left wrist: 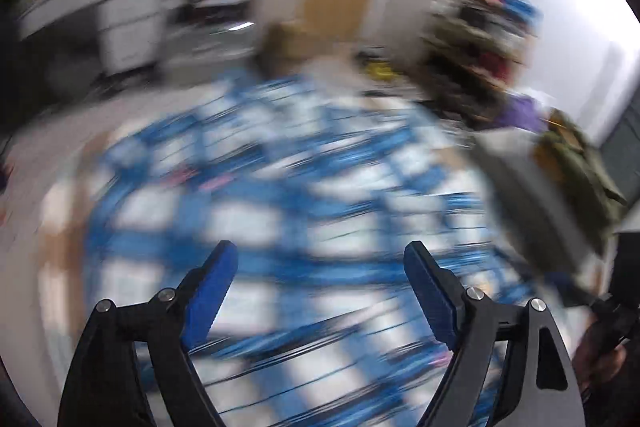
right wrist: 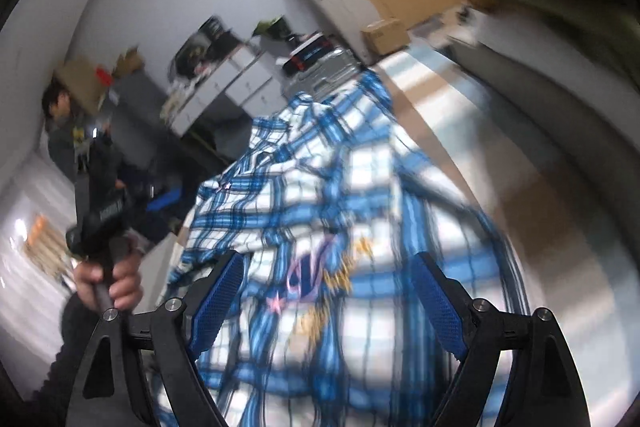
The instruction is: Fold large clothes
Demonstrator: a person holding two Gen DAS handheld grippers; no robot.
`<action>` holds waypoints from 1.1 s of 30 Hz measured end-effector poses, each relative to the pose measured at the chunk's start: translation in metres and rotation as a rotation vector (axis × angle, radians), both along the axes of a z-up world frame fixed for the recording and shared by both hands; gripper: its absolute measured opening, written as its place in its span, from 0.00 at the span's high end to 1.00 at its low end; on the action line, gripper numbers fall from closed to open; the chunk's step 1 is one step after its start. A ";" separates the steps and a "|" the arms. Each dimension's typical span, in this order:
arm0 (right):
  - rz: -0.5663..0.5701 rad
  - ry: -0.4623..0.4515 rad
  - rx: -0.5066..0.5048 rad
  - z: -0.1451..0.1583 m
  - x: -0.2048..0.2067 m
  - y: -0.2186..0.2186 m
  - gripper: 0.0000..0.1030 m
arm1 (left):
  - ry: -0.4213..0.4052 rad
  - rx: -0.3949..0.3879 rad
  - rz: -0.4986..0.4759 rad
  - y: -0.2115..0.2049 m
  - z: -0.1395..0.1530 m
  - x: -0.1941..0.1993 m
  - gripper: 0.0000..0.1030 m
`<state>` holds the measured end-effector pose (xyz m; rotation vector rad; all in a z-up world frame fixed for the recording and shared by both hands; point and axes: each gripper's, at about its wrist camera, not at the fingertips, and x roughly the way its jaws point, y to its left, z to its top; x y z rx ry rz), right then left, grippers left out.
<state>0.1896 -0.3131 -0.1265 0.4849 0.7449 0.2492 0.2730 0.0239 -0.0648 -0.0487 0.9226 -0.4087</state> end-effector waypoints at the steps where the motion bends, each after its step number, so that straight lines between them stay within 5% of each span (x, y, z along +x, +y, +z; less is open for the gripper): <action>1: 0.014 0.005 -0.075 0.005 0.024 0.007 0.15 | 0.043 -0.011 0.055 0.021 -0.011 0.003 0.21; 4: 0.028 0.054 -0.236 0.001 0.085 0.019 0.16 | 0.108 -0.086 0.151 0.064 -0.032 0.002 0.21; 8: 0.026 0.184 -0.287 -0.025 0.147 0.023 0.21 | 0.105 -0.089 0.201 0.082 -0.044 -0.007 0.21; 10: 0.040 0.242 -0.305 -0.038 0.165 0.027 0.42 | 0.098 -0.104 0.210 0.085 -0.048 -0.011 0.21; 12: 0.067 0.290 -0.361 -0.048 0.174 0.035 0.94 | 0.093 -0.111 0.221 0.082 -0.054 -0.011 0.21; 13: 0.072 0.301 -0.372 -0.050 0.176 0.037 1.00 | 0.095 -0.110 0.229 0.081 -0.056 -0.011 0.21; 22: 0.000 0.038 -0.525 0.027 0.170 0.046 1.00 | 0.044 -0.062 0.193 0.087 -0.044 -0.014 0.21; 27: -0.001 0.134 -0.380 0.017 0.178 0.020 0.95 | 0.031 -0.070 0.174 0.083 -0.043 -0.014 0.21; 28: -0.002 0.145 -0.361 0.008 0.174 0.014 0.87 | 0.032 -0.082 0.173 0.083 -0.044 -0.015 0.21; 30: -0.012 0.182 -0.368 -0.010 0.167 0.009 0.52 | 0.038 -0.088 0.170 0.082 -0.048 -0.016 0.21; 33: -0.004 0.201 -0.376 -0.028 0.159 0.005 0.51 | 0.067 -0.079 0.150 0.075 -0.056 -0.015 0.21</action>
